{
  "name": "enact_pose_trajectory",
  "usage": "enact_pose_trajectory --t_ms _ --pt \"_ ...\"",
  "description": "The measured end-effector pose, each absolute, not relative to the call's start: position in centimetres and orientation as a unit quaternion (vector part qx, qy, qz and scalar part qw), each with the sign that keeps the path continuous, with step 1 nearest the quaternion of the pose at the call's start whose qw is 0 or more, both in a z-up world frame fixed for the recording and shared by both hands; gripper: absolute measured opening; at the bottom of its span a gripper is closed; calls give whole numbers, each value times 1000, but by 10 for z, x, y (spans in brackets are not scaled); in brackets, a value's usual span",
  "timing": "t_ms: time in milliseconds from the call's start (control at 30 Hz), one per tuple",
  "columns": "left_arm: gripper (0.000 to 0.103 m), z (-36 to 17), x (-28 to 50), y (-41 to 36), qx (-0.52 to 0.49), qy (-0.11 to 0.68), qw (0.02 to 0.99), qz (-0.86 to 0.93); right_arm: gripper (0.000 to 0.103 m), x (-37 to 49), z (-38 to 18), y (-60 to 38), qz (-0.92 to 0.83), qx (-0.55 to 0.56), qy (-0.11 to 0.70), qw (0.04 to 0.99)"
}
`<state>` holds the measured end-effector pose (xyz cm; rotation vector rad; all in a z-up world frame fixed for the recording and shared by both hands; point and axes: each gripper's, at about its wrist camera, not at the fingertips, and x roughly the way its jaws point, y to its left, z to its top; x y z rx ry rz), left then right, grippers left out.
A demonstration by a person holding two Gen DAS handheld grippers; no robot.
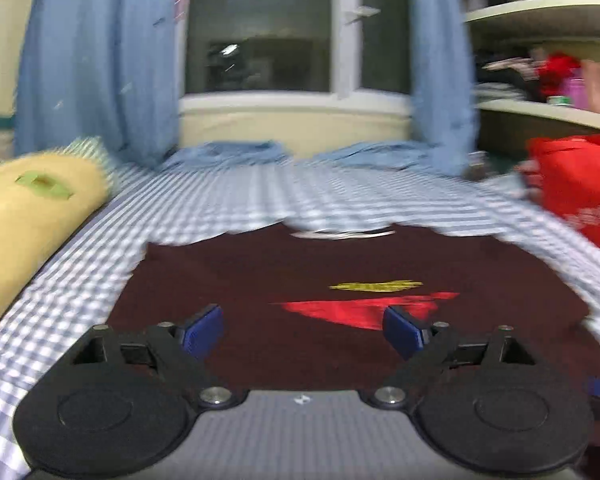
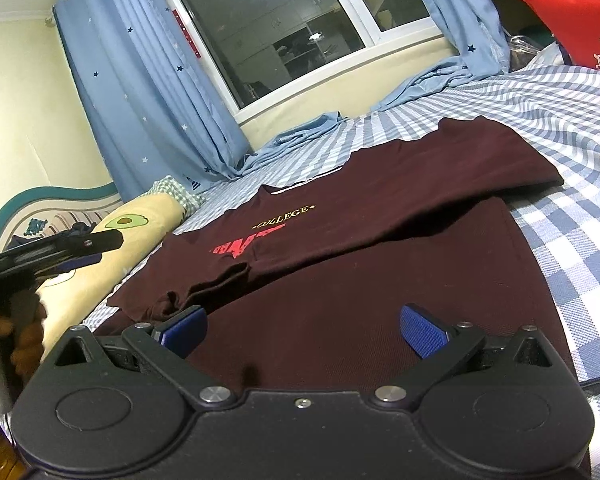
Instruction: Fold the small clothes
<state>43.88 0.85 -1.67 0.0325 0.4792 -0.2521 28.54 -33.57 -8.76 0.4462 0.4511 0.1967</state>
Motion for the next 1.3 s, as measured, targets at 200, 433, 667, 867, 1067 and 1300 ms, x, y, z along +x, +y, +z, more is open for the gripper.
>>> enact_pose_trajectory --t_ms 200,433,667,867,1067,1300 --pt "86 -38 538 57 -25 277 958 -75 103 287 -88 -337 99 222 222 944" --pt "83 -75 611 84 -50 329 943 -27 103 286 -89 -337 102 222 223 944" --pt "83 -82 592 110 -92 305 948 -13 103 287 -89 -338 102 221 224 944" --pt "91 -65 542 127 -96 282 954 28 103 297 -65 -335 110 194 219 950" --pt "88 -76 518 160 -176 273 945 36 103 384 -12 -296 217 113 215 945" --pt "50 -107 508 187 -276 261 925 -19 75 543 -1 -206 312 88 259 910"
